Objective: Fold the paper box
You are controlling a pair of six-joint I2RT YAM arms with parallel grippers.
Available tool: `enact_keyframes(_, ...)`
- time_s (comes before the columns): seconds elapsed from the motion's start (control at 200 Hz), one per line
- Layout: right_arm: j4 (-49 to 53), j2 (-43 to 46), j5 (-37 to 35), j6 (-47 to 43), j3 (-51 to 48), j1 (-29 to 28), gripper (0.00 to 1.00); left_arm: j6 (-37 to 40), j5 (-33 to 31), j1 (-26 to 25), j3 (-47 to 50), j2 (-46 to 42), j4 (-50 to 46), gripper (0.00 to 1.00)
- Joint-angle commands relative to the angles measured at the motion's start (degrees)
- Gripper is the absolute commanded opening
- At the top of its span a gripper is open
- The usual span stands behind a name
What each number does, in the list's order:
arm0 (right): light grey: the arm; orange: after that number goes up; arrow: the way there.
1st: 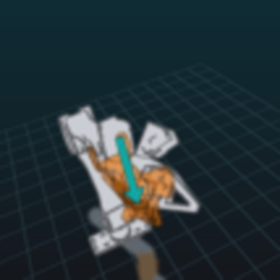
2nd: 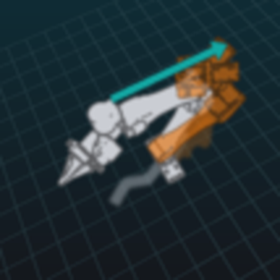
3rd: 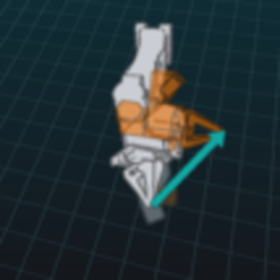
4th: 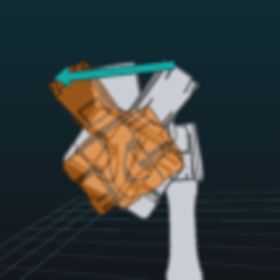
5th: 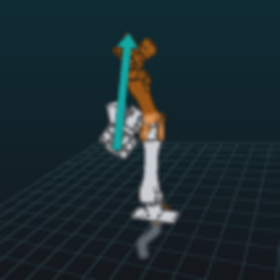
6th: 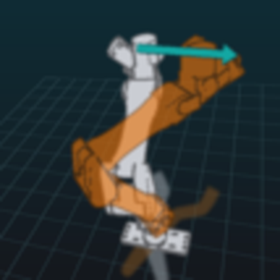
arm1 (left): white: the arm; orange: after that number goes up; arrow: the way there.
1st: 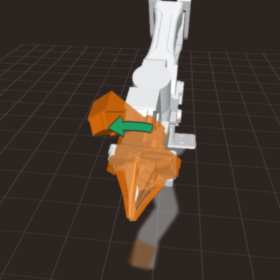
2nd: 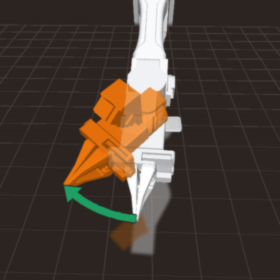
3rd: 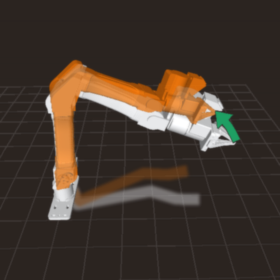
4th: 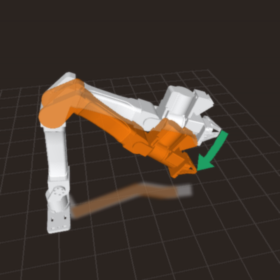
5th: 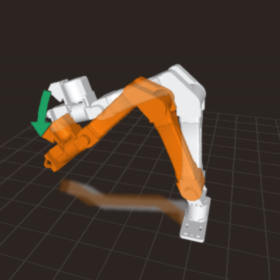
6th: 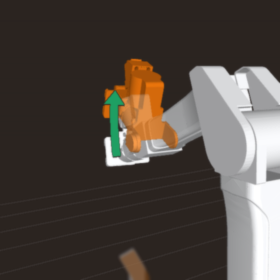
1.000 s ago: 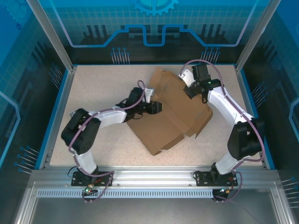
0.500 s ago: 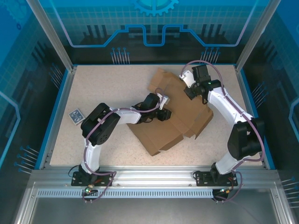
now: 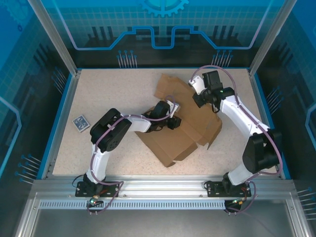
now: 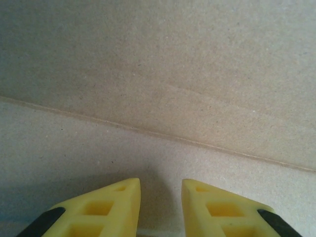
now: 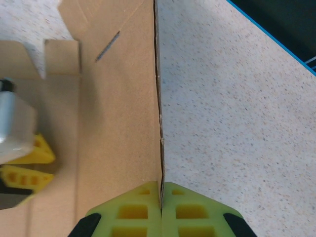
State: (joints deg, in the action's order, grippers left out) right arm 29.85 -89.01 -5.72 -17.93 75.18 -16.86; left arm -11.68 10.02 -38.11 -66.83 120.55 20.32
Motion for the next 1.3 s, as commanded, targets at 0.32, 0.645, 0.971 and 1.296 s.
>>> enact_keyframes(0.32, -6.09, 6.85, -3.58, 8.18, -9.69, -11.13, 0.01, -1.24, -1.46, -0.87, 2.5, 2.85, 6.75, 0.28)
enact_keyframes(0.645, -9.59, 8.27, -8.53, 9.82, -13.65, -14.18, 0.0, -1.31, -1.92, -0.91, 5.22, 1.3, 10.5, 0.3)
enact_keyframes(0.971, -12.37, 7.91, -14.26, 3.69, -12.04, -12.41, 0.01, -1.38, -2.9, -0.86, 7.36, -4.2, 10.89, 0.4)
enact_keyframes(1.296, -14.26, 6.18, -19.41, -5.04, -10.31, -12.02, 0.02, -2.63, -4.83, 0.61, 12.15, -13.91, 8.64, 0.49)
